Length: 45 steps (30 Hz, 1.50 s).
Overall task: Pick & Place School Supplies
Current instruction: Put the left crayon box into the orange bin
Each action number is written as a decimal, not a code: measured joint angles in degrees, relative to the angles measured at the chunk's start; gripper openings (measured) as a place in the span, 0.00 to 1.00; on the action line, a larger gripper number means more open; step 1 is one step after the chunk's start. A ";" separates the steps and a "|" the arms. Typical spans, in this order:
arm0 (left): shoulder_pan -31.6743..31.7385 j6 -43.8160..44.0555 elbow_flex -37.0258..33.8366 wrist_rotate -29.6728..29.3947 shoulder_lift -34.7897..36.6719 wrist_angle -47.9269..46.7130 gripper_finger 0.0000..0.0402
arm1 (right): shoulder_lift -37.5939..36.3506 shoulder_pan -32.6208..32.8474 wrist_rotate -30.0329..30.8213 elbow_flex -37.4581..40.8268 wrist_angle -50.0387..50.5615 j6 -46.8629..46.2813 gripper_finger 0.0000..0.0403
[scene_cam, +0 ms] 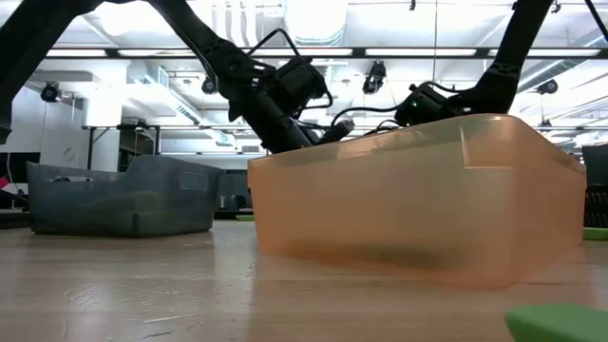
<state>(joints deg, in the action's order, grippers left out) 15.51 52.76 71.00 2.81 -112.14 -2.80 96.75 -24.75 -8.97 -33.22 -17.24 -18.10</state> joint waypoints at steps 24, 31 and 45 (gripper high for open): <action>-0.02 3.25 0.11 1.11 0.00 0.84 0.48 | -0.04 1.68 -0.66 0.18 -0.10 -1.38 0.07; -0.05 3.39 0.02 1.13 0.00 1.24 0.48 | -0.04 1.66 -0.31 0.16 -0.12 -1.38 0.07; -0.11 5.90 -0.02 2.11 0.00 1.34 0.48 | -0.04 1.62 0.00 0.14 -0.36 -1.21 0.07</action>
<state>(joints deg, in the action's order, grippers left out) 15.40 58.66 70.98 4.92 -112.14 -1.45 96.71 -23.14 -8.97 -33.08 -17.61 -19.31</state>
